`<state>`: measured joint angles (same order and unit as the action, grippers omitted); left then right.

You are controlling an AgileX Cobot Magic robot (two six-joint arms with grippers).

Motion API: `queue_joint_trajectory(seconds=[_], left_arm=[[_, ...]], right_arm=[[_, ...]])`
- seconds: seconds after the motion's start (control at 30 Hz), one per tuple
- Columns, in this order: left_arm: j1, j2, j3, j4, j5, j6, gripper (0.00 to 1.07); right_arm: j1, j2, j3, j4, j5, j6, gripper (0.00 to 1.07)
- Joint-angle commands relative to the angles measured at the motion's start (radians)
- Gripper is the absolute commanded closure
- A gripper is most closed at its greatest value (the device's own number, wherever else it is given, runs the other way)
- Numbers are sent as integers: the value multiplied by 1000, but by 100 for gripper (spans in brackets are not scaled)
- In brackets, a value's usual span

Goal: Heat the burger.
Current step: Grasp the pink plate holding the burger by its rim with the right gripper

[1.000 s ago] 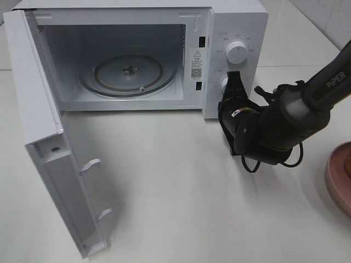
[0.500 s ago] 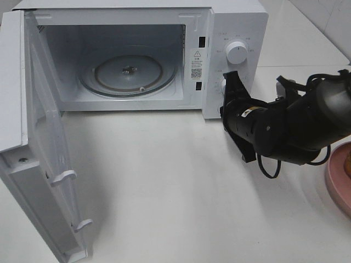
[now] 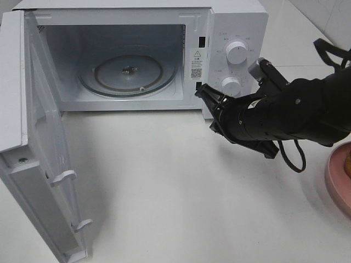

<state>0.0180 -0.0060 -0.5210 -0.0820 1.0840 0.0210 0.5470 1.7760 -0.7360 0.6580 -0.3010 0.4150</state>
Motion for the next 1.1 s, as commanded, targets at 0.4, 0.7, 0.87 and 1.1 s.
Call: queue_joint_trajectory(seconds=[0.4, 0.7, 0.87, 1.1], left_arm=[[0, -15, 2, -1, -13, 1, 7], [0, -15, 2, -1, -13, 1, 7], [0, -15, 2, -1, -13, 1, 7], [0, -15, 2, -1, -13, 1, 7]], right_arm=[[1, -123, 2, -168, 430, -559, 102], [1, -213, 2, -412, 752, -550, 100], [0, -252, 2, -484, 861, -531, 99], [-83, -351, 2, -532, 952, -488, 97]])
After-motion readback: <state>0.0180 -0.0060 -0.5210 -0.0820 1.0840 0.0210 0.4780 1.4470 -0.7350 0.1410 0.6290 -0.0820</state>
